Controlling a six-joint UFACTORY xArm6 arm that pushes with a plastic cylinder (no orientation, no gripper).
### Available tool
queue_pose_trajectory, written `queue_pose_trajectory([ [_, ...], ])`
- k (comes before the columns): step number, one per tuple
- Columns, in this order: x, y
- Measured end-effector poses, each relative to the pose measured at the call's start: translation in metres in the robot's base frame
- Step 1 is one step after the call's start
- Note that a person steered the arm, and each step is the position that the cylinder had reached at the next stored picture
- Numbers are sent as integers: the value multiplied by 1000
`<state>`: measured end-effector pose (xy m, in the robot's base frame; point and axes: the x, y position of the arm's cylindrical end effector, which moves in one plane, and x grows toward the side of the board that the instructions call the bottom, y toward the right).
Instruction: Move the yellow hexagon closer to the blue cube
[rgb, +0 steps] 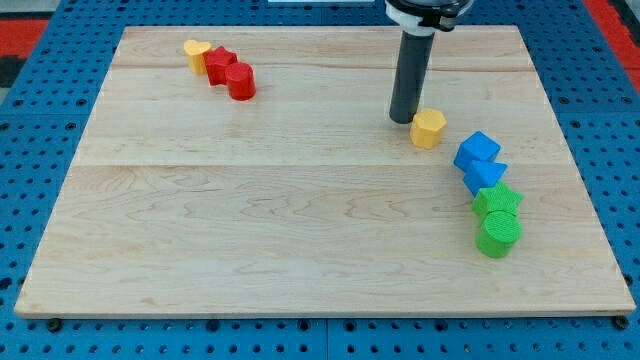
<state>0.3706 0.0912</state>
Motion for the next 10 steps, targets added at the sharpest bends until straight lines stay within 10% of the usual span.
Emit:
queue_pose_trajectory([
  [10, 20, 55],
])
